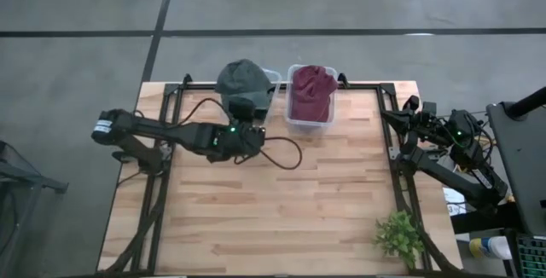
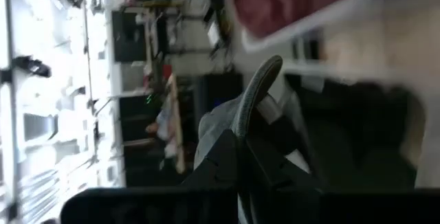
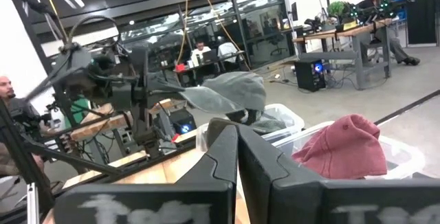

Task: Pick & Place hat
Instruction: Put the gray cap into the left transparent bin

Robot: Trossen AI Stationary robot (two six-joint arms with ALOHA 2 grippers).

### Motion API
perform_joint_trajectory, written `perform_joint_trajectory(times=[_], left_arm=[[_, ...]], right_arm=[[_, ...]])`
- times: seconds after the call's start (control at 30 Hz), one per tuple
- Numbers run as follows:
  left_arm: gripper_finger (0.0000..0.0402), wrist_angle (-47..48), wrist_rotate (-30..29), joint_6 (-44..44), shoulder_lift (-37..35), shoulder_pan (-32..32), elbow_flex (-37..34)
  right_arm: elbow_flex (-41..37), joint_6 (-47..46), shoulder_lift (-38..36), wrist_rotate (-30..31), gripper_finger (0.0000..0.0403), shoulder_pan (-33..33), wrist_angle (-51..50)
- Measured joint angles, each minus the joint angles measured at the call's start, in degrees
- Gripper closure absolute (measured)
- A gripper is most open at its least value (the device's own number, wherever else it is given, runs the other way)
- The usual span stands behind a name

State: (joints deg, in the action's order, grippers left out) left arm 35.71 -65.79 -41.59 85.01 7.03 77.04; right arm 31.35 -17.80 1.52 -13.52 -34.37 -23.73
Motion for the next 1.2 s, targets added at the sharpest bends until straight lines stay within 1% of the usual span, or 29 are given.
perform_joint_trajectory(times=[0.13, 0.3, 0.6, 0.77, 0.9, 1.0, 1.1, 1.2], left_arm=[[0.0397, -7.7, 6.5, -4.9, -0.1, -1.3, -0.5], [0.0397, -7.3, 10.2, -5.8, 0.0, -4.6, -0.7], [0.0397, -7.2, 18.4, 0.8, 0.0, -9.7, -4.2], [0.0397, -7.2, 18.5, 2.9, 0.0, -10.5, -7.6], [0.0397, -7.9, 22.3, 7.1, -0.1, -10.7, -9.4], [0.0397, -8.4, 23.6, 8.9, -0.1, -10.7, -10.2], [0.0396, -9.5, 24.1, 9.4, -0.2, -10.4, -10.3], [0.0396, -10.9, 26.7, 9.7, -0.4, -10.4, -10.3]], right_arm=[[0.0, 0.2, 0.0, 0.0, 0.0394, 0.0, 0.0], [0.0, 0.2, 0.0, 0.0, 0.0394, 0.0, 0.0], [0.0, 0.2, 0.0, 0.0, 0.0394, 0.0, 0.0], [0.0, 0.4, 0.0, 0.0, 0.0394, 0.0, 0.0], [0.0, 0.4, 0.0, 0.0, 0.0394, 0.0, 0.0], [0.0, 0.4, 0.0, 0.0, 0.0394, 0.0, 0.0], [0.0, 0.4, 0.0, 0.0, 0.0394, 0.0, 0.0], [0.0, 0.4, 0.0, 0.0, 0.0394, 0.0, 0.0]])
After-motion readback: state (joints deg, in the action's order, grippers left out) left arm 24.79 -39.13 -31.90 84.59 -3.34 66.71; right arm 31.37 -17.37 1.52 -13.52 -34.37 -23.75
